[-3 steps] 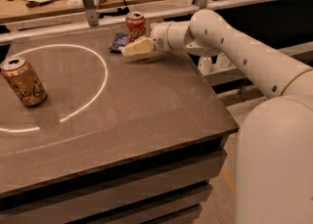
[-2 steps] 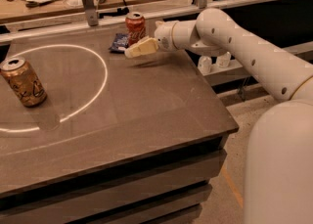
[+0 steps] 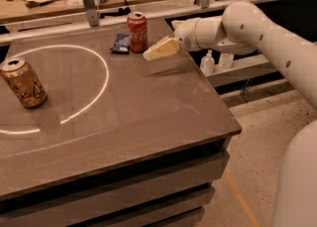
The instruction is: Move coke can near rxbar blueberry
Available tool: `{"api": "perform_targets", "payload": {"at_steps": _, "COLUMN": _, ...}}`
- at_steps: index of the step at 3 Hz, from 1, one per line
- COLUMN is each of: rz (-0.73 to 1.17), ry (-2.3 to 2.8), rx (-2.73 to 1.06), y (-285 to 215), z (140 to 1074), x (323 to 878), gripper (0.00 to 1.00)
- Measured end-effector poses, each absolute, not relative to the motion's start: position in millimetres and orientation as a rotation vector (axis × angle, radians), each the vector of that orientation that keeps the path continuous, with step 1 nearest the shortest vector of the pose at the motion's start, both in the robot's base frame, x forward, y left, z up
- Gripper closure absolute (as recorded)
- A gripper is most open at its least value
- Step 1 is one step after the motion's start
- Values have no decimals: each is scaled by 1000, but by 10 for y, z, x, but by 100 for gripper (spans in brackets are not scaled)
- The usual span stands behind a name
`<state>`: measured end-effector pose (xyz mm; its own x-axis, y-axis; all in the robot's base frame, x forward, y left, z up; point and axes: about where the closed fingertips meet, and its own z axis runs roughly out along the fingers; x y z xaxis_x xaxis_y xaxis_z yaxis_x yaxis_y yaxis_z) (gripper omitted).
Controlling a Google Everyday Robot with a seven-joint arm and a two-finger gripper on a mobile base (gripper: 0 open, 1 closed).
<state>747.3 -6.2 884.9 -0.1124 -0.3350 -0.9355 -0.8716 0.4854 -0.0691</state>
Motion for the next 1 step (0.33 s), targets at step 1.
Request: {"api": "perform_targets", "payload": {"at_steps": 1, "rz": 638, "ry": 1695, "rx": -1040, "y": -107, "z": 8838, "x": 7469, "gripper": 0}}
